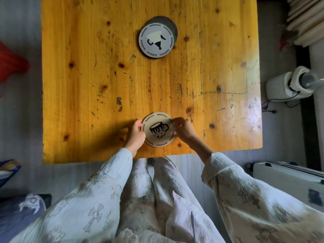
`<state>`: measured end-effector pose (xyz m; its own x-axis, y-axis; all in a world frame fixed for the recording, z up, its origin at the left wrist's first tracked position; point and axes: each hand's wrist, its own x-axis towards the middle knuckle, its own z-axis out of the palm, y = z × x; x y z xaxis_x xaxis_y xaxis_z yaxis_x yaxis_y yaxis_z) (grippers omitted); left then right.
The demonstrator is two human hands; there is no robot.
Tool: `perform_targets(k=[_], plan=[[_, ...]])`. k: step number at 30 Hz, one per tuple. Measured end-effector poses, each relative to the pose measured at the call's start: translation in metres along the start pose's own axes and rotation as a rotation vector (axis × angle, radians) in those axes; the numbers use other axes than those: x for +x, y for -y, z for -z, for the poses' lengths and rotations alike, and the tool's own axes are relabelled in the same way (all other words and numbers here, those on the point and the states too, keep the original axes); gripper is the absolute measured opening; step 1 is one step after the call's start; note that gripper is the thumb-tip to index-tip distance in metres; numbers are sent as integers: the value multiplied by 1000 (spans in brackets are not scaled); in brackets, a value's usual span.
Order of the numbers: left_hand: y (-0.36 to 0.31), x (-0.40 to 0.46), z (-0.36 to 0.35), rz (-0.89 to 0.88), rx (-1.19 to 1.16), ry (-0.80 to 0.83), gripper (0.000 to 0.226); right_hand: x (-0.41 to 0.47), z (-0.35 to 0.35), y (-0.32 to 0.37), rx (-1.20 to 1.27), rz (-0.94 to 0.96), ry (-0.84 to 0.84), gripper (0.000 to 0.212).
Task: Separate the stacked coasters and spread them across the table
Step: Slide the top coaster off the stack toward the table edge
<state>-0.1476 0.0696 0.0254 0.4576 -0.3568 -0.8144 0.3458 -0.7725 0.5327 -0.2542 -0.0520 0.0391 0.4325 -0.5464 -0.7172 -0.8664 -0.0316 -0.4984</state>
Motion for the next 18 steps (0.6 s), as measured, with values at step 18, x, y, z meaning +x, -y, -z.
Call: perform_targets(k=[18], plan=[[13, -9, -1, -119, 34, 49, 55, -37, -15, -22, 204, -191, -8, 34]])
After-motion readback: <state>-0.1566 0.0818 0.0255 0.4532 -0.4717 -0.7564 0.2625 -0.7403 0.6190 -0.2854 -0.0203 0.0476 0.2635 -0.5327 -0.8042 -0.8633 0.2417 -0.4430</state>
